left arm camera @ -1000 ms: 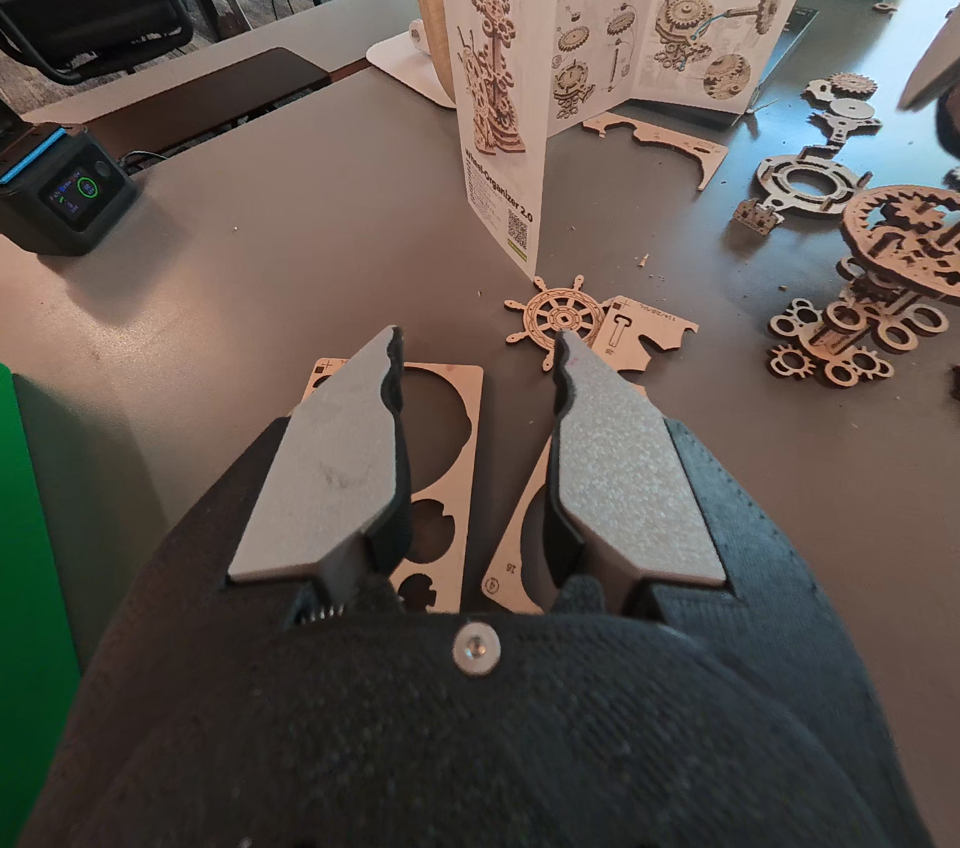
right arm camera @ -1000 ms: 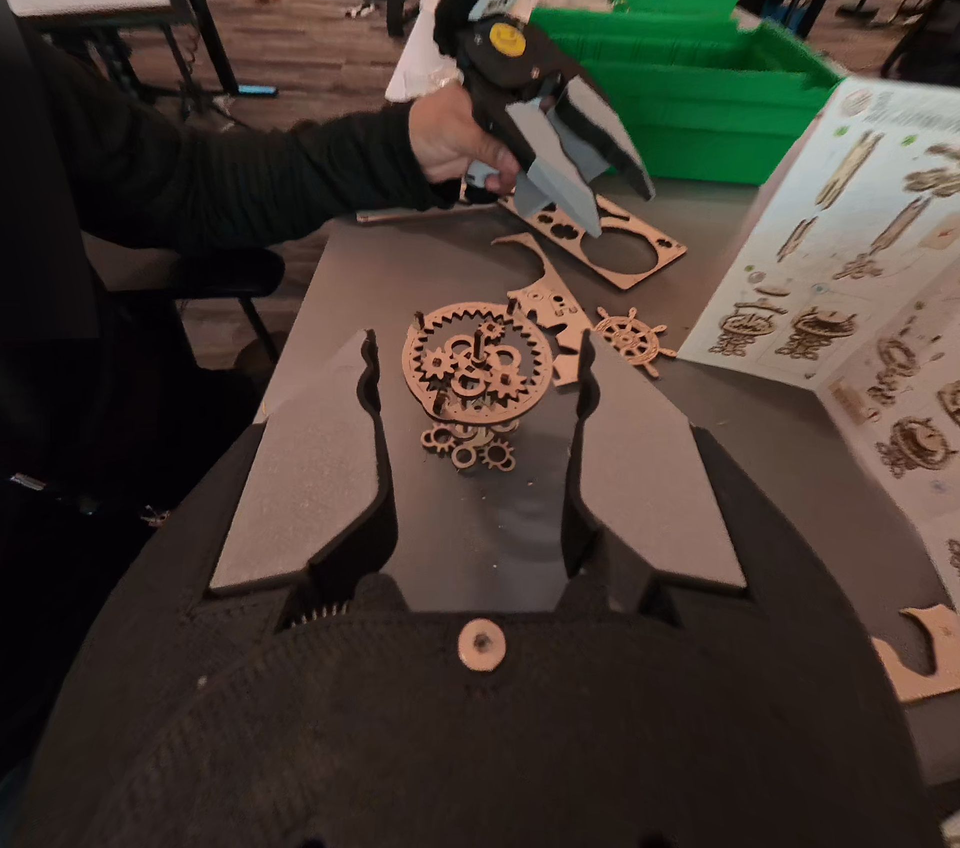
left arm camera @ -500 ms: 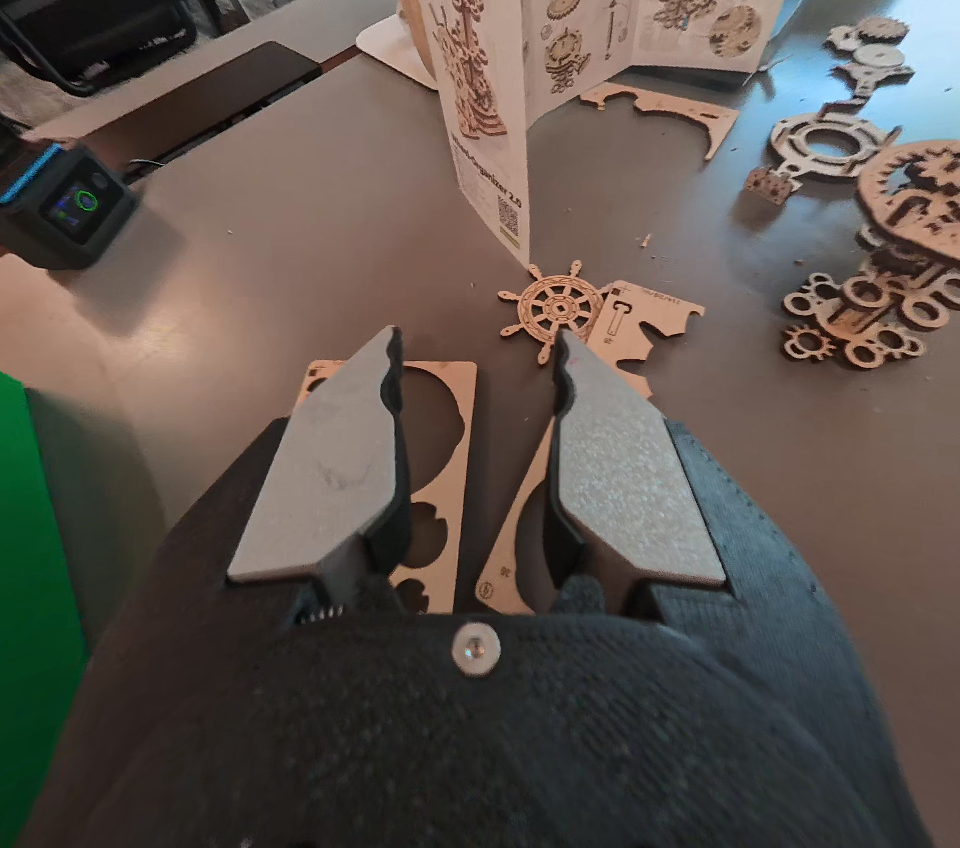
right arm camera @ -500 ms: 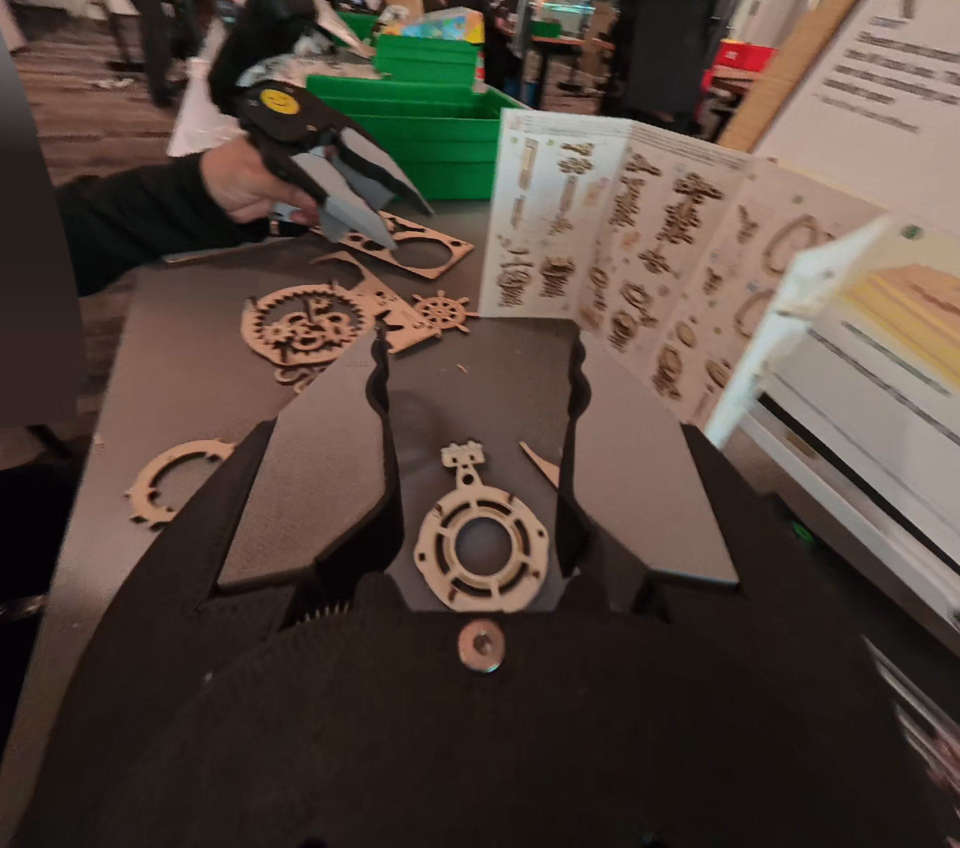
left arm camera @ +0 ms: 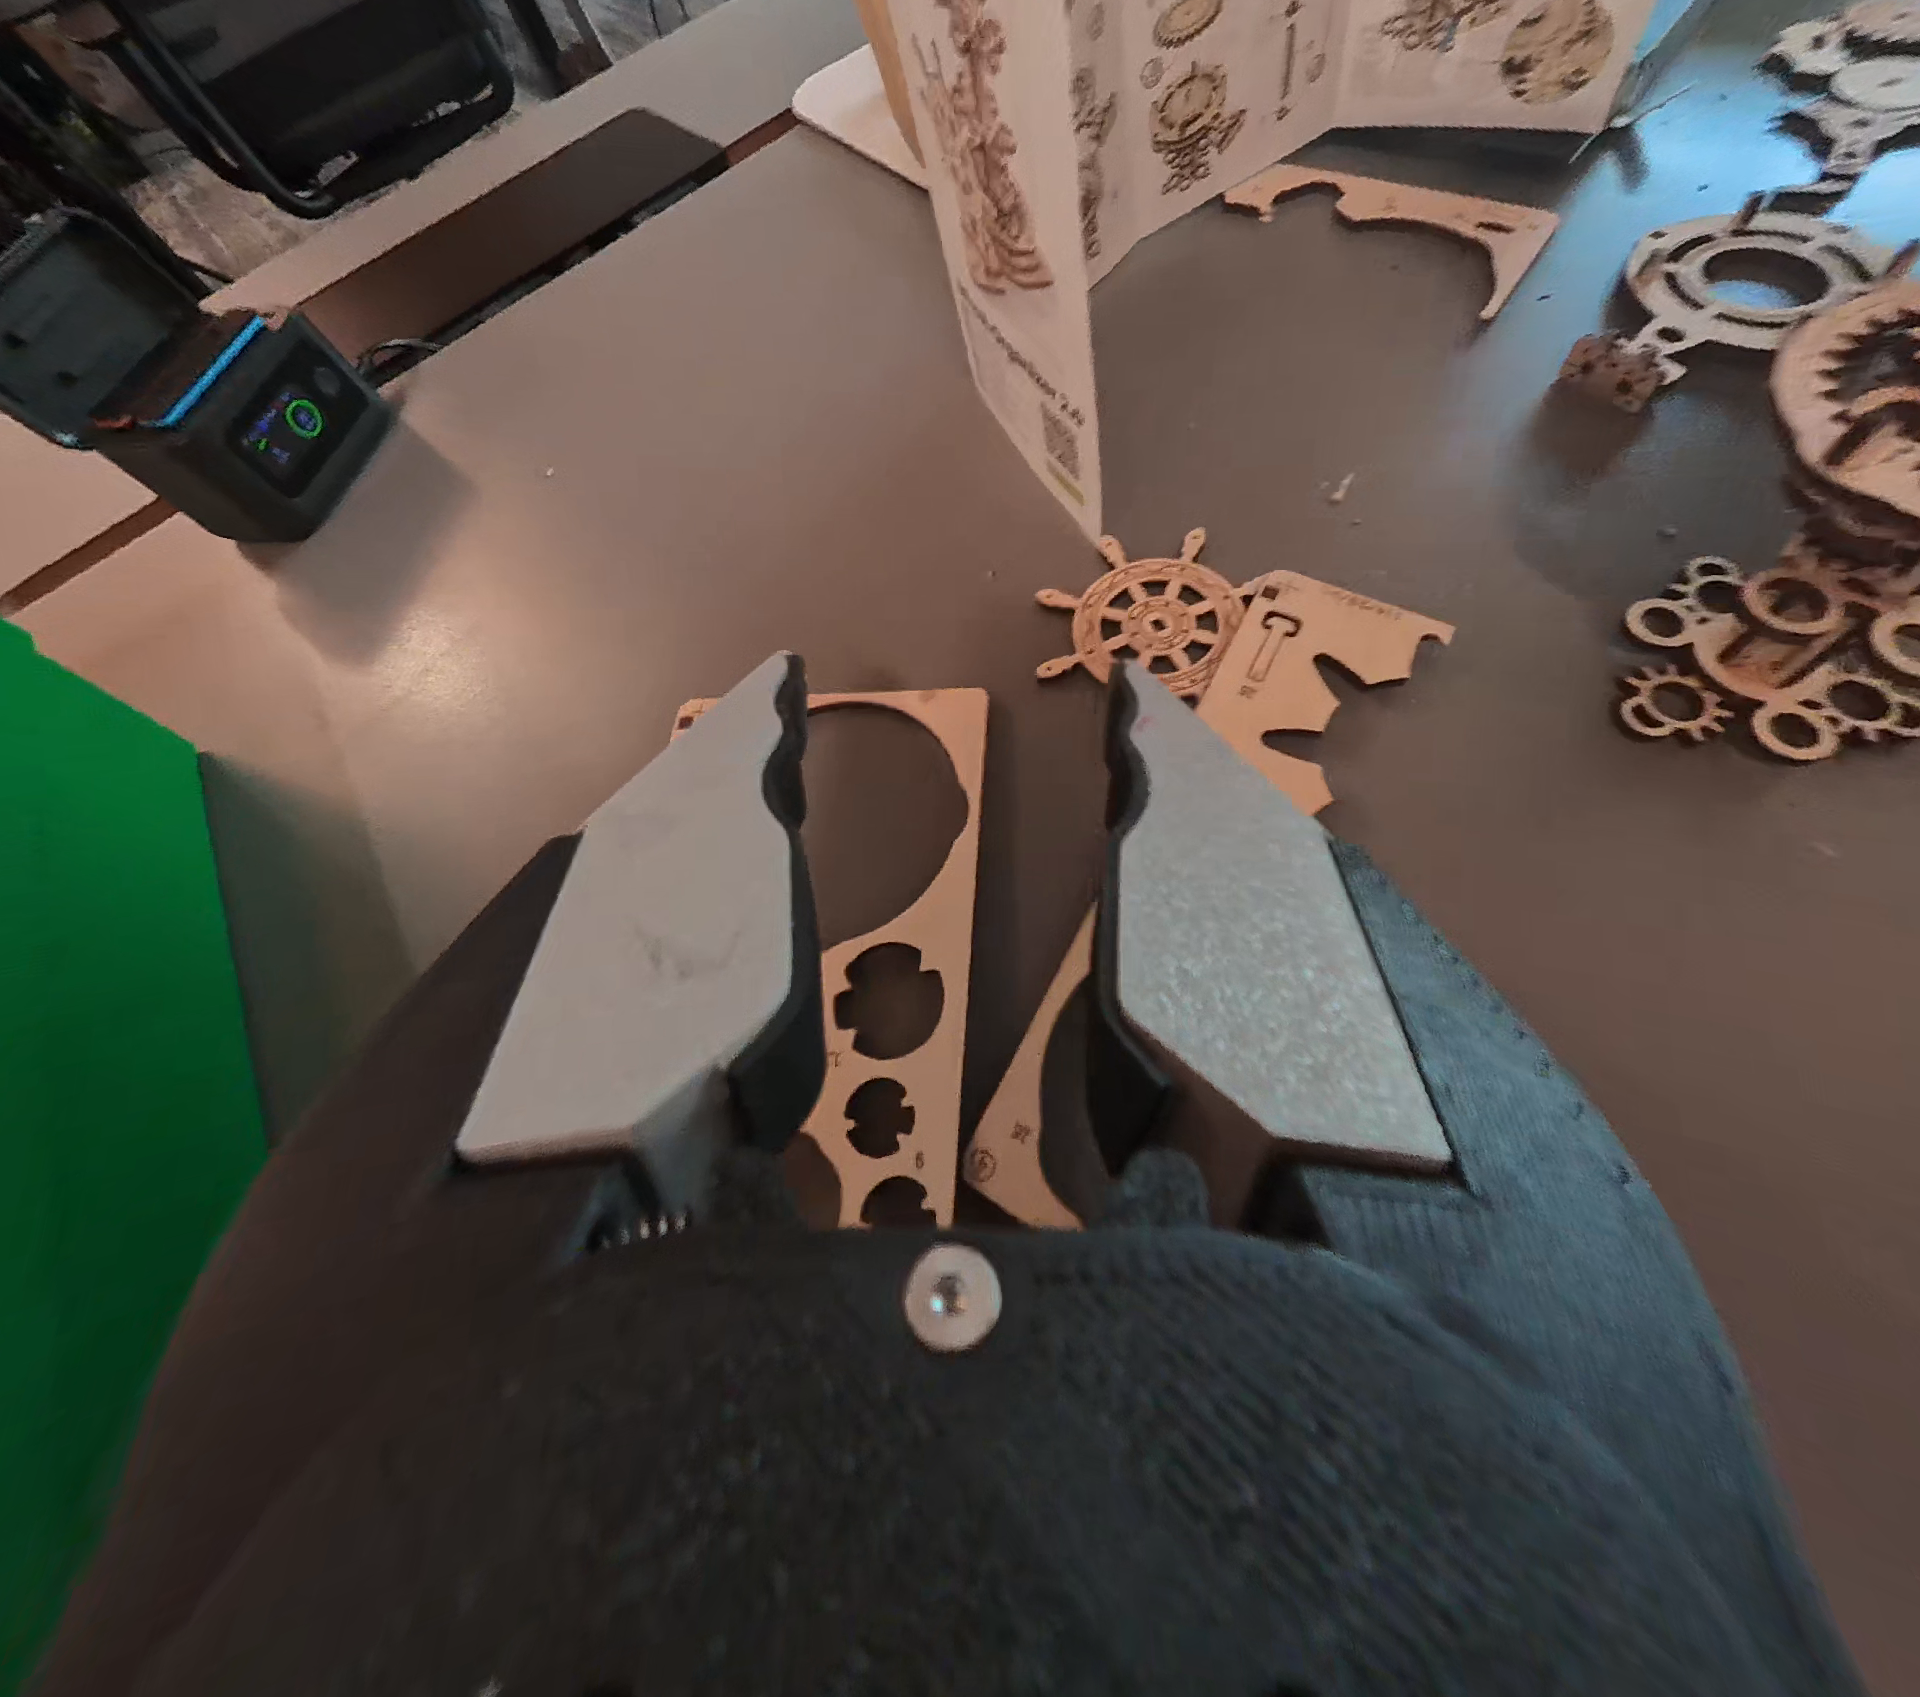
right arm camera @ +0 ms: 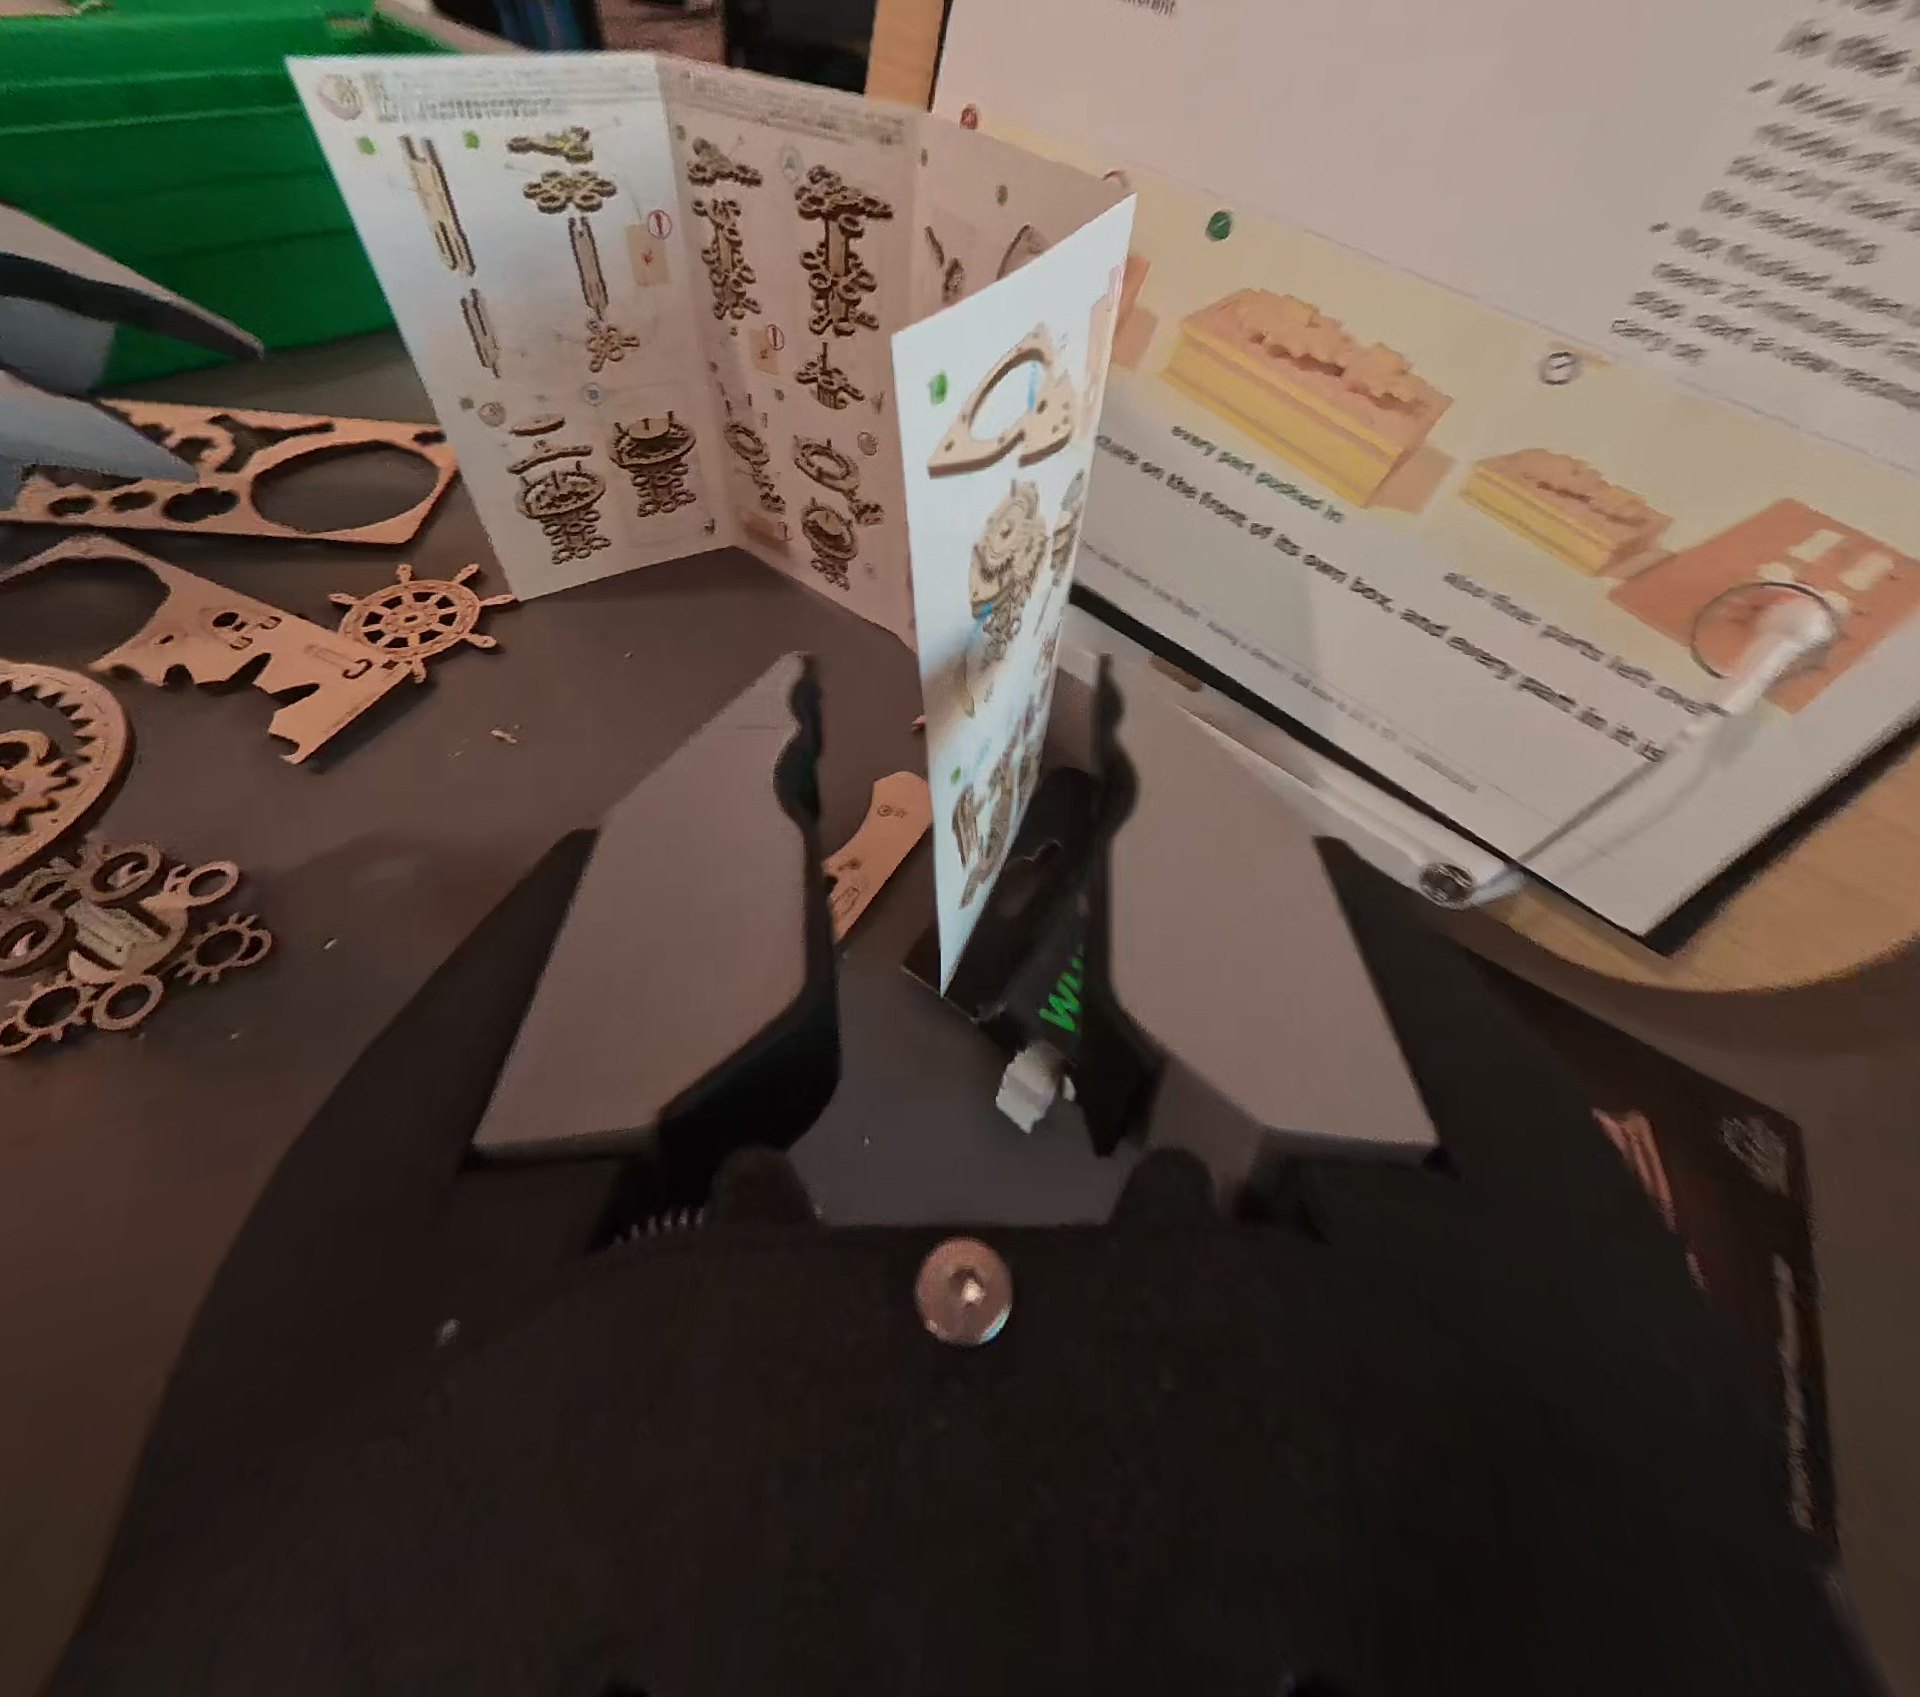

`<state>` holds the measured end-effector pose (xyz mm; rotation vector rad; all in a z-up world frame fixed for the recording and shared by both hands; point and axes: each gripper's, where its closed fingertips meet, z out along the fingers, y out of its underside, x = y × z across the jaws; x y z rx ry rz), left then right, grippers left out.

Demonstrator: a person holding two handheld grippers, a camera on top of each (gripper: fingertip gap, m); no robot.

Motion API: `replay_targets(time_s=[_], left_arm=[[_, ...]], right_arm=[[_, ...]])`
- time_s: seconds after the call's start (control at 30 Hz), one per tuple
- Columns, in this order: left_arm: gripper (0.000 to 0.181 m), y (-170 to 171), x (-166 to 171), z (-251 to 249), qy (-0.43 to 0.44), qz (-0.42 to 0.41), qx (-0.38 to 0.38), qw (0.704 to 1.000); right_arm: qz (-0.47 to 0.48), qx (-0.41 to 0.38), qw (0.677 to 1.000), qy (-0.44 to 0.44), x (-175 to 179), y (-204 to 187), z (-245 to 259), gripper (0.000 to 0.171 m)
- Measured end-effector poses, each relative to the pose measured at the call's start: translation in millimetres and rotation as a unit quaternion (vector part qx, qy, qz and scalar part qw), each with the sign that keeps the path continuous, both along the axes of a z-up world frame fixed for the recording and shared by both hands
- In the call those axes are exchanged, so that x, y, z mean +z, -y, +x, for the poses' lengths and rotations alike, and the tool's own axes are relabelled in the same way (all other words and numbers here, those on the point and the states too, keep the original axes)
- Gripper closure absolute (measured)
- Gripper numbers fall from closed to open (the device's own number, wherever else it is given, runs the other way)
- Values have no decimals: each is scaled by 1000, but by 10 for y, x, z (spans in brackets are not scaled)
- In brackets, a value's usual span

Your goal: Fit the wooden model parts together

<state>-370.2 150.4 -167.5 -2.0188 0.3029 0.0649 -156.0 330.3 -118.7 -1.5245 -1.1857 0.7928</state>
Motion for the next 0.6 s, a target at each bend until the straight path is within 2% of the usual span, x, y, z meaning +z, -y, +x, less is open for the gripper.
replay_targets(time_s=[0.07, 0.13, 0.3, 0.6], left_arm=[[127, 9, 19, 50, -1, 4, -9, 1000], [126, 17, 15, 57, -6, 3, -11, 1000], [127, 17, 23, 91, 7, 5, -18, 1000], [128, -17, -16, 120, -4, 2, -23, 1000]], right_arm=[[-5, 4, 1000, 21, -50, -80, -68, 171], [-20, 9, 1000, 20, -43, -154, -81, 171], [-164, 57, 984, -48, 29, -287, -37, 171], [-248, 57, 962, -99, -22, -520, 160, 171]])
